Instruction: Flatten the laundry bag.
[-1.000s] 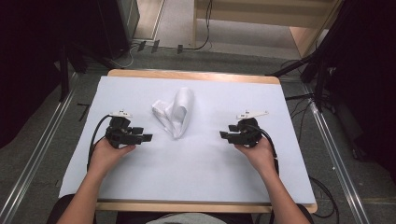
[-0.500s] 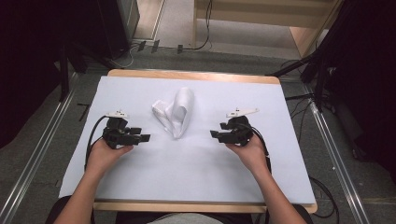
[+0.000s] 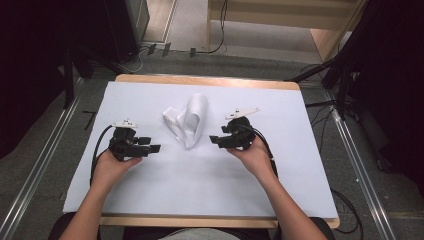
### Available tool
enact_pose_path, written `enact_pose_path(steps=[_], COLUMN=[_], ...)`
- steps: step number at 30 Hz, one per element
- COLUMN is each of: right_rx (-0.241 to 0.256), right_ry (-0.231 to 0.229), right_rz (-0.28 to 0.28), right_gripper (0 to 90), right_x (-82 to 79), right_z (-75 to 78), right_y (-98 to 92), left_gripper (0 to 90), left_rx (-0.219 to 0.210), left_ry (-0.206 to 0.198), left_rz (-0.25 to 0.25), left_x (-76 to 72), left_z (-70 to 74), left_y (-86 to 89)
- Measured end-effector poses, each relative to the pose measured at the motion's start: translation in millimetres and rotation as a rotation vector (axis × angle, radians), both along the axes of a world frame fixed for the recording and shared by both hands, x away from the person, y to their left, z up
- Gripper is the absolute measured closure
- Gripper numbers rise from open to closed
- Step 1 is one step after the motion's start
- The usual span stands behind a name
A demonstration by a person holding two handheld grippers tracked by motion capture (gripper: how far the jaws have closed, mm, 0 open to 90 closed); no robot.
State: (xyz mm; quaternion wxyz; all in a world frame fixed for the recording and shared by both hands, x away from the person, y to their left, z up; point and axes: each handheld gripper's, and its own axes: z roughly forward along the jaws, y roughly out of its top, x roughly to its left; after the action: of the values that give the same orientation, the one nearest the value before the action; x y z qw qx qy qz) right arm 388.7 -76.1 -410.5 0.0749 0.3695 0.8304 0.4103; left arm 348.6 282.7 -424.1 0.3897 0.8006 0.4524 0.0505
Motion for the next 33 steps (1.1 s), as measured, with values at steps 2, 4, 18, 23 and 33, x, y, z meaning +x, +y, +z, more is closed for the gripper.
enact_pose_path(steps=[2,4,18,23,33], right_rx=[0.0,-0.004,-0.037,-0.03,-0.017], right_ry=[-0.002,-0.006,-0.023,-0.021,0.035], right_rz=[0.009,0.014,0.001,-0.028,-0.027], right_gripper=[39.4,39.5,41.3,49.0,89.6], right_x=[3.6,6.5,34.6,48.1,47.9], right_z=[1.0,2.1,4.6,2.2,-6.5], right_y=[6.5,12.8,54.4,57.4,32.4], left_gripper=[41.5,41.6,41.8,41.6,41.7], left_rx=[-0.006,-0.008,0.003,0.001,0.013], left_ry=[-0.002,-0.005,-0.006,-0.004,-0.004], left_rz=[0.005,0.012,0.038,0.056,0.061], left_x=[-0.8,-2.0,-9.8,-13.1,-14.5], left_z=[0.1,0.2,-1.8,-2.4,-3.3], left_y=[1.9,3.6,10.5,14.5,16.1])
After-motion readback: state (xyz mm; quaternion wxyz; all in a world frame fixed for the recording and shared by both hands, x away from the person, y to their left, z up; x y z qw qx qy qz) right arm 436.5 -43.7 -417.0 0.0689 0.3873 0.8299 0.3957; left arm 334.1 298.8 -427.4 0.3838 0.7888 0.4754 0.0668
